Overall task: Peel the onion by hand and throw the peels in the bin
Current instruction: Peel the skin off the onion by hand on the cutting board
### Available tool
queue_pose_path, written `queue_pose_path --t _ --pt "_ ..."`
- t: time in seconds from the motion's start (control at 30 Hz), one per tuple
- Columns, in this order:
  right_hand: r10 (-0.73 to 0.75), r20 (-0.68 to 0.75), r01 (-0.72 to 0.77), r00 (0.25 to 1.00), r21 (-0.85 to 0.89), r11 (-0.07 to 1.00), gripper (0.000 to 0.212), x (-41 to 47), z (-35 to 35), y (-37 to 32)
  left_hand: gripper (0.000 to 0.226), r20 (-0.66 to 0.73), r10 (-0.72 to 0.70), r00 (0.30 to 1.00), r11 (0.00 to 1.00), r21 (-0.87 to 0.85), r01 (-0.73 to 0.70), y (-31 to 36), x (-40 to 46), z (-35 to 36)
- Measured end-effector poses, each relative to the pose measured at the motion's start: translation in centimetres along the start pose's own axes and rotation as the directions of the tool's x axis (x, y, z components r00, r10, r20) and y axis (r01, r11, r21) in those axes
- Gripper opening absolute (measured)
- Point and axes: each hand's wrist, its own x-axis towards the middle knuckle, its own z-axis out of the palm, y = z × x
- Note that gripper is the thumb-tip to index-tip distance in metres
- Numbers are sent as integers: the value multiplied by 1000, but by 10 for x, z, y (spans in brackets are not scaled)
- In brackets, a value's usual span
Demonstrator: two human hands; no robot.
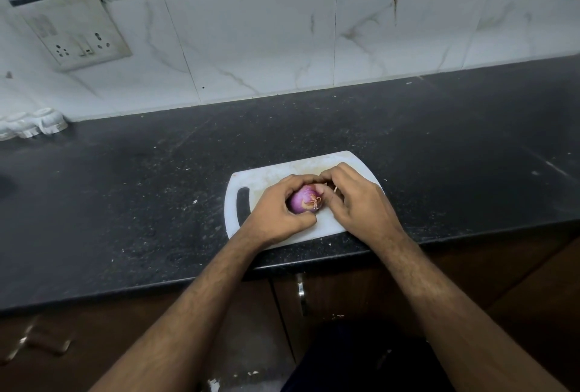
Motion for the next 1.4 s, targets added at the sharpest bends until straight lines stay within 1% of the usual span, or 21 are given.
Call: queue_pose_path --t 0.07,0.13,0.27,0.37,0.53,0.6,0.67,0.73,0.77,0.8,0.83,0.9,0.93,1.0,1.1,1.2,1.3,1.4 --pt "-17 44 17 999 11 1000 28 0 -1 0 66 12 0 1000 1000 -3 0 0 0 0" --pt "-27 83 26 996 9 1000 30 1 1 1 66 13 0 1000 1000 8 0 -1 1 0" --pt "-27 73 23 997 45 999 25 3 2 4 66 -22 -23 999 1000 9 23 -3 1 0" --pt "-31 56 28 998 62 998 17 3 2 6 64 -14 -36 999 999 -7 36 -4 2 -1" --pt "-13 40 11 999 39 999 13 2 6 10 63 9 -19 1000 1000 -14 19 -7 3 -1" --pt "-17 27 16 1000 32 999 11 2 6 10 67 12 -16 1000 999 -44 17 -9 4 -1" --pt "-18 20 18 1000 18 1000 10 2 5 9 75 10 -28 1000 997 -67 28 -12 6 -1" --pt "-18 19 18 1000 1 1000 11 1 4 8 86 -25 -47 999 996 -81 45 -13 5 -1" --pt "-24 22 24 999 -11 1000 12 1 4 8 85 -58 -51 997 996 -80 47 -12 5 0" --pt "-32 24 33 999 -18 999 12 1 4 7 79 -86 -51 995 996 -78 44 -12 4 0" --pt "-40 27 41 999 -26 999 14 1 4 7 68 -97 -49 994 997 -72 42 -11 4 0" --pt "-56 38 59 998 -70 996 19 2 4 6 45 -82 -41 996 997 -62 36 -10 4 0" --pt "-61 45 66 997 -104 992 19 2 4 6 39 -75 -37 997 997 -63 33 -9 4 0" --pt "-66 59 75 996 -161 984 15 2 4 5 38 -72 -34 997 997 -70 29 -9 5 0" --pt "-81 72 94 994 -199 975 21 2 2 3 41 -69 -28 997 996 -83 22 -8 4 1" --pt "-84 67 98 994 -236 967 14 3 4 3 47 -80 -1 997 998 -57 -3 -9 5 2" --pt "-77 37 84 996 -253 964 20 2 5 2 50 -71 7 997 998 -61 -12 -9 5 2" --pt "-84 24 88 996 -233 969 25 2 5 2 51 -70 14 997 997 -76 -19 -7 3 2"
